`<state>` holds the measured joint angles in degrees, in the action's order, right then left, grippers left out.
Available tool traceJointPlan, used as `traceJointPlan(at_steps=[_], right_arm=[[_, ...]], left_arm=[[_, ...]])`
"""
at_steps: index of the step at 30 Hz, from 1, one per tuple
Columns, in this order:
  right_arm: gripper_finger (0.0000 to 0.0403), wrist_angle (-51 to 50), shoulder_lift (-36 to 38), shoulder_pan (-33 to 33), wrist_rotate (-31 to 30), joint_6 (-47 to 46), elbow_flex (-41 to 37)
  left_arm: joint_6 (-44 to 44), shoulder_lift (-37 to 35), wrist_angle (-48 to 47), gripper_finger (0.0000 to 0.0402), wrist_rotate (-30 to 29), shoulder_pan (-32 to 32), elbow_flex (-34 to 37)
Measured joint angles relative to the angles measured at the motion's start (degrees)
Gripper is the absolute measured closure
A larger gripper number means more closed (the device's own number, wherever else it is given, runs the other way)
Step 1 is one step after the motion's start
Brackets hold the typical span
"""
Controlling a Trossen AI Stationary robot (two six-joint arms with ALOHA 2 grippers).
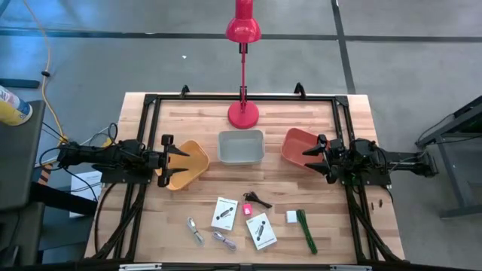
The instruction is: Pick and place items into bin
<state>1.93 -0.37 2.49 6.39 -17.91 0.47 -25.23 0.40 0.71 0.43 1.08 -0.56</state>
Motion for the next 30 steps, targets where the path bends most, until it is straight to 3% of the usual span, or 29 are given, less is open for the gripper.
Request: traceJointPlan(at_steps=[24,27,30], right_arm=[[0.0167,0.0,0.0,0.0,0.0,0.0,0.0],[0.0167,1.5,0.0,0.0,-2.4,-0.8,0.0],[0.0167,7.3,0.0,0.0,-6.9,-9.6,0.0]], left_arm=[[0.0,0.0,0.0,0.0174,0.0,0.0,0.0],[0.0,0.0,0.0,0.0174,0.0,0.0,0.0],[0.0,0.0,0.0,0.0174,0.0,0.0,0.0]])
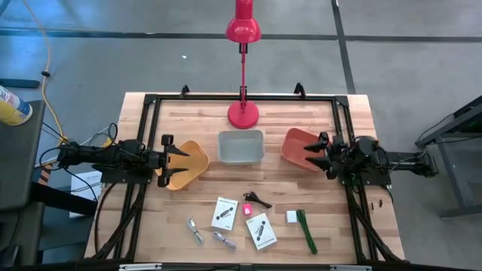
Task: Pick and place items into bin
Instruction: Put the green charger cable into the orange bin
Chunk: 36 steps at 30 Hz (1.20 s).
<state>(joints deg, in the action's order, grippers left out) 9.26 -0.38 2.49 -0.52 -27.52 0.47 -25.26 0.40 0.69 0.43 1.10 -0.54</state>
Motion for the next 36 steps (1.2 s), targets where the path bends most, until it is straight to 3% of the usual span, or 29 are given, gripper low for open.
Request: traceJointPlan(at_steps=[4,9,21,36], right_arm=[[0.0167,4.3,0.0,0.0,-5.0,-12.3,0.0],[0.0167,4.7,0.0,0.0,-4.6,-18.8,0.0],[0.0167,1.3,0.0,0.0,-5.2,-18.7,0.0],[0.0167,0.7,0.0,0.0,-6.4,-7.8,0.0]], left_arm=[[0.0,0.0,0.3,0.0174,-2.1,0.0,0.0],[0.0,0.0,1.2,0.0174,-6.8,0.0,0.0],[0.0,0.0,1.2,0.0174,-6.5,0.0,0.0],[0.0,0.0,1.2,0.0174,-6.5,0.0,0.0]])
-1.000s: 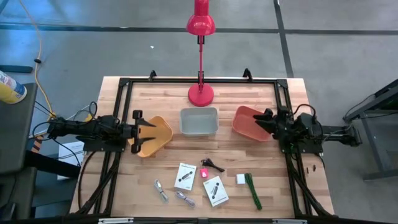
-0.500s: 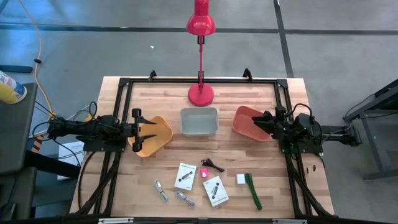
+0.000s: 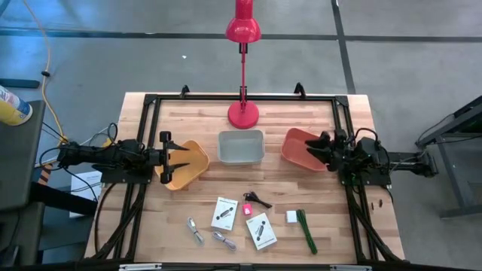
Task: Pick and place items into bin
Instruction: Put the green charger cable into the orange bin
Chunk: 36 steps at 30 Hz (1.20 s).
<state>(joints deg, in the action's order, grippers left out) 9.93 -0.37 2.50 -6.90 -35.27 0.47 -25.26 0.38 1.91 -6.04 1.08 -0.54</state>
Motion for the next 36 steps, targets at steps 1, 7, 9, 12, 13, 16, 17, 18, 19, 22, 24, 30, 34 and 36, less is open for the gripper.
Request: traceJointPlan(at_steps=[1,7,9,12,13,16,17,18,19,22,24,30,34,36], right_arm=[[0.0167,0.6,0.0,0.0,-0.8,-0.7,0.0],[0.0167,7.7,0.0,0.0,-1.3,-6.7,0.0],[0.0167,11.8,0.0,0.0,1.3,-5.3,0.1],[0.0167,12.3,-0.1,0.0,1.5,-3.2,2.2],[0.0167,12.4,-0.1,0.0,1.8,-3.1,3.0],[0.0167,13.4,-0.7,0.0,4.8,-2.0,5.1],[0.0167,14.0,-1.4,0.0,5.6,-1.6,5.7],[0.0167,14.7,-2.1,0.0,6.2,-0.5,6.2],[0.0167,15.4,-2.9,0.0,6.7,1.4,6.8],[0.0167,16.3,-5.4,0.0,7.5,9.8,8.6],[0.0167,16.6,-7.2,0.0,6.4,9.5,9.7],[0.0167,18.6,-13.6,0.0,2.9,5.9,12.5],[0.0167,18.6,-18.5,0.0,3.6,5.7,14.9],[0.0167,18.7,-21.2,0.0,2.7,5.3,16.5]], left_arm=[[0.0,0.0,0.0,0.0174,0.0,0.0,0.0],[0.0,0.0,0.0,0.0174,0.0,0.0,0.0],[0.0,0.0,0.0,0.0174,0.0,0.0,0.0],[0.0,0.0,0.0,0.0174,0.0,0.0,0.0],[0.0,0.0,0.0,0.0174,0.0,0.0,0.0],[0.0,0.0,0.0,0.0174,0.0,0.0,0.0],[0.0,0.0,0.0,0.0174,0.0,0.0,0.0],[0.0,0.0,0.0,0.0174,0.0,0.0,0.0],[0.0,0.0,0.0,0.0174,0.0,0.0,0.0],[0.0,0.0,0.0,0.0174,0.0,0.0,0.0],[0.0,0.0,0.0,0.0174,0.0,0.0,0.0],[0.0,0.0,0.0,0.0174,-0.1,0.0,0.0],[-0.9,0.0,1.5,0.0174,-5.6,0.0,0.0],[2.0,0.0,2.2,0.0174,-5.9,0.0,0.0]])
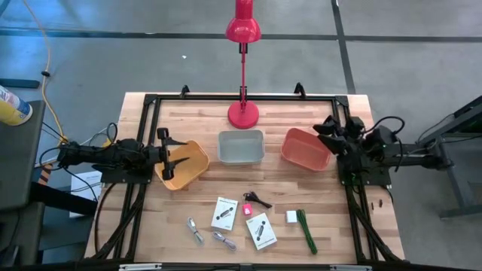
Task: Pick and place items into bin
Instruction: Put the green charger cable into the orange bin
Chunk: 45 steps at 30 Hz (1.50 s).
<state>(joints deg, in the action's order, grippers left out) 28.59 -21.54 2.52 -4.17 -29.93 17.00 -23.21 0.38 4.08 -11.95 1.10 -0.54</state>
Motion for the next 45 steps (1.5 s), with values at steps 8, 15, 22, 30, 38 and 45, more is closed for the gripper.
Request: traceJointPlan(at_steps=[8,15,22,30,38,45], right_arm=[[0.0167,0.0,-9.1,0.0,1.0,-0.8,5.7],[0.0167,-0.2,-15.5,-0.1,1.7,-1.1,9.2],[0.0167,-10.8,-21.5,-3.5,6.4,0.2,19.1],[0.0167,-46.0,-30.2,-14.0,-1.9,0.7,35.8],[0.0167,-63.6,-35.9,-25.4,-11.6,-12.2,41.0],[0.0167,-66.0,-38.2,-34.9,-21.1,-25.4,38.2]], left_arm=[[12.2,0.0,3.7,0.0174,3.4,0.0,0.0],[18.0,0.0,13.5,0.0174,-3.0,0.0,0.0],[28.1,0.1,20.2,0.0174,6.5,0.0,0.0],[37.0,3.8,23.9,0.0174,9.6,0.0,0.0],[36.8,9.9,30.7,0.0174,7.7,0.0,0.0],[31.6,11.2,30.0,0.0174,-0.8,0.0,0.0]])
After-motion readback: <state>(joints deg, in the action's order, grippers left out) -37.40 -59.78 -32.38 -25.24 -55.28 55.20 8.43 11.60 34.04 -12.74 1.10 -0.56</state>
